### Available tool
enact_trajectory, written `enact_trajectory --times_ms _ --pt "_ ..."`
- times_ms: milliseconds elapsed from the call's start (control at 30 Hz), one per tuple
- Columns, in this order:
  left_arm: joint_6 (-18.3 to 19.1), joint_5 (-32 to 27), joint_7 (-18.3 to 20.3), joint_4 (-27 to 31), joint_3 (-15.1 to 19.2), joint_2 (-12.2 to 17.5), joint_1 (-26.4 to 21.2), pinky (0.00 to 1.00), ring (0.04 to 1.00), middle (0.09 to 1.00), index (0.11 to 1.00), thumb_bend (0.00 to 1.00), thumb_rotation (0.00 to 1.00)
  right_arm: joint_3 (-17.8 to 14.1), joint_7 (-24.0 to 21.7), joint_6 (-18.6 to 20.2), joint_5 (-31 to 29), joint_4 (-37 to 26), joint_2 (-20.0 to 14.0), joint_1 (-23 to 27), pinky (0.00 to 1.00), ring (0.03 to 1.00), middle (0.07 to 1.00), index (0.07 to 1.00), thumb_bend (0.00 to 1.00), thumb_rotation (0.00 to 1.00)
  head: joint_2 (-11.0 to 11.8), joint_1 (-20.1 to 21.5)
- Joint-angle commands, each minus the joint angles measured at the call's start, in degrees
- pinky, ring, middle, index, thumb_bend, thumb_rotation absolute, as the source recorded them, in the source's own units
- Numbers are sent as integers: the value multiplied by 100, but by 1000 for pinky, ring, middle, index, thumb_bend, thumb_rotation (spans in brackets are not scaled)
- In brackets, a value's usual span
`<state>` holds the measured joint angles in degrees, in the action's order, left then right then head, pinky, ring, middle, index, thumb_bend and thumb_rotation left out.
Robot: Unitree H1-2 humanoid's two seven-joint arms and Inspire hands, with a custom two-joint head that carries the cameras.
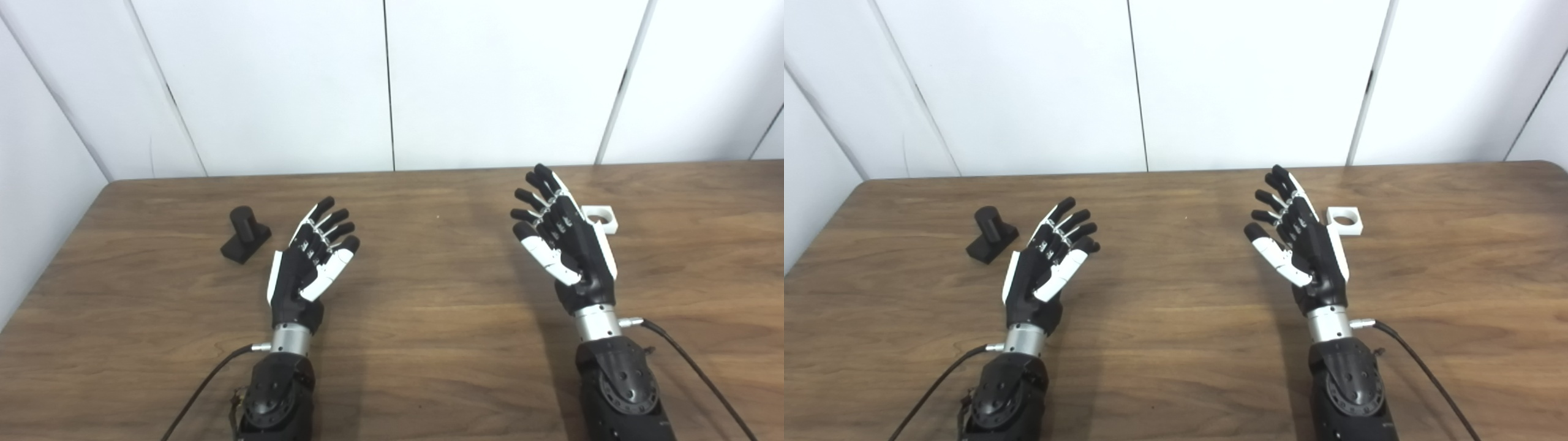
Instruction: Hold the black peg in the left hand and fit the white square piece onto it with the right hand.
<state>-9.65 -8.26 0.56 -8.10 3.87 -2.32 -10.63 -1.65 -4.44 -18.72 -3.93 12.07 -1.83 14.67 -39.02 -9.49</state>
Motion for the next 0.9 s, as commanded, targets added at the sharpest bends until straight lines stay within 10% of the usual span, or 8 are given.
enact_trajectory --times_ms 0,867 --pt "-17 37 7 262 -3 48 -90 645 760 800 838 760 320 -5 -29 -50 -129 164 39 -229 732 850 899 903 685 416 -6 -17" --pt "-657 814 -390 -729 -355 -372 -317 597 733 769 793 784 336 -325 -35 396 -239 -114 -246 -478 825 880 924 919 624 432 456 -1351"
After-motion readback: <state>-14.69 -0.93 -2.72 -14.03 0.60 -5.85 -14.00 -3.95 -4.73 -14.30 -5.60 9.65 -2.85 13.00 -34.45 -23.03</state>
